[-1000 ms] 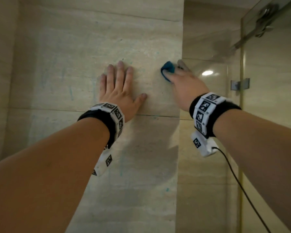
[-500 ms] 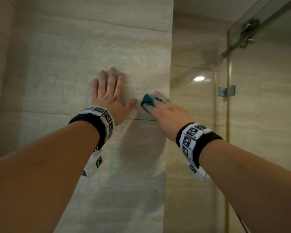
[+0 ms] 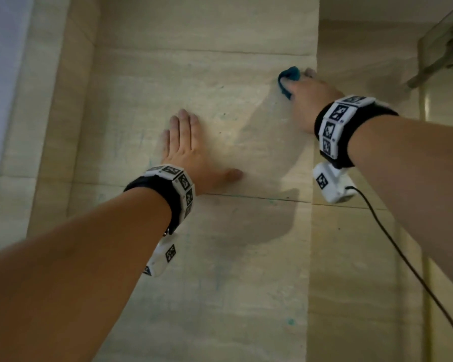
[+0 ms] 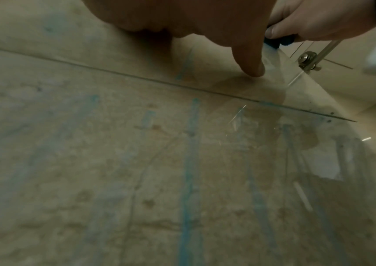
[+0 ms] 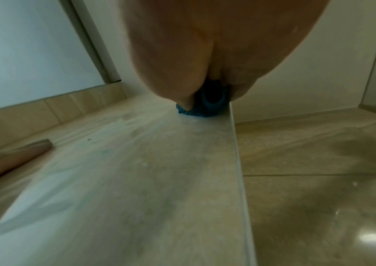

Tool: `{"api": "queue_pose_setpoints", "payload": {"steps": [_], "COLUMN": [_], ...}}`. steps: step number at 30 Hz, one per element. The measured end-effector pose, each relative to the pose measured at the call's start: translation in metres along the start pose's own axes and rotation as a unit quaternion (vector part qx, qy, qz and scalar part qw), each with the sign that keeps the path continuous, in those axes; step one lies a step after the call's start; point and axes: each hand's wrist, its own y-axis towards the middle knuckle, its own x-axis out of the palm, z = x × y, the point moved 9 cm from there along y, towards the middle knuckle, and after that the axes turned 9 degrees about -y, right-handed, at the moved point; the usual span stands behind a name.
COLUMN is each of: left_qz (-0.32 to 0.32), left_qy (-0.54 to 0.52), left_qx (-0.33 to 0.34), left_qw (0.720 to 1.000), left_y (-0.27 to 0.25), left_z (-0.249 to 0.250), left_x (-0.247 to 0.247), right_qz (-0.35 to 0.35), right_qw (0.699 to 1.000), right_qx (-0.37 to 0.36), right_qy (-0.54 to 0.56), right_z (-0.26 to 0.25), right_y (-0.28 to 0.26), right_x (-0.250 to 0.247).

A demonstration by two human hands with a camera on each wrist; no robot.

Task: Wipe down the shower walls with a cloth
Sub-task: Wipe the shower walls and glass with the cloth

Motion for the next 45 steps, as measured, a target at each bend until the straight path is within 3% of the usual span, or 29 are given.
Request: {"api": "queue_pose_setpoints", "payload": {"steps": [8, 15, 20, 27, 31, 36, 40, 45], "left_qz": [0.015, 0.016, 0.018, 0.007, 0.013, 0.008, 0.008, 0.019], "left_qy": [0.004, 0.009, 0.017, 0.022, 0.019, 0.029, 0.024, 0.023], "left_qx": [0.014, 0.023, 0.011, 0.011, 0.013, 0.018, 0.024, 0.028], "left_qw": [1.0, 1.0, 1.0, 1.0, 1.0, 0.999, 0.999, 0.999], "left_y": [0.001, 0.0, 0.0, -0.002, -0.001, 0.0, 0.002, 0.002], "left_z": [-0.002, -0.002, -0.001, 0.001, 0.002, -0.002, -0.003, -0.005], "left_x": [0.003, 0.001, 0.0, -0.003, -0.002, 0.001, 0.003, 0.002], "right_qz": [0.044, 0.027, 0.011, -0.029, -0.026, 0.014, 0.005, 0.045], "right_qw": [0.999, 0.997, 0.997, 0.988, 0.984, 1.0, 1.0, 0.998], "right_qx": [0.011, -0.021, -0.052, -0.149, -0.176, -0.02, 0.019, 0.037], "right_qy": [0.02, 0.063, 0.059, 0.023, -0.002, 0.014, 0.014, 0.039], "right_z": [-0.003, -0.02, -0.046, -0.091, -0.087, -0.017, 0.008, 0.002], "right_y": [-0.002, -0.022, -0.064, -0.138, -0.137, -0.051, -0.015, -0.019], "right_x": [0.002, 0.022, 0.043, 0.064, 0.063, 0.026, -0.004, 0.01]}}
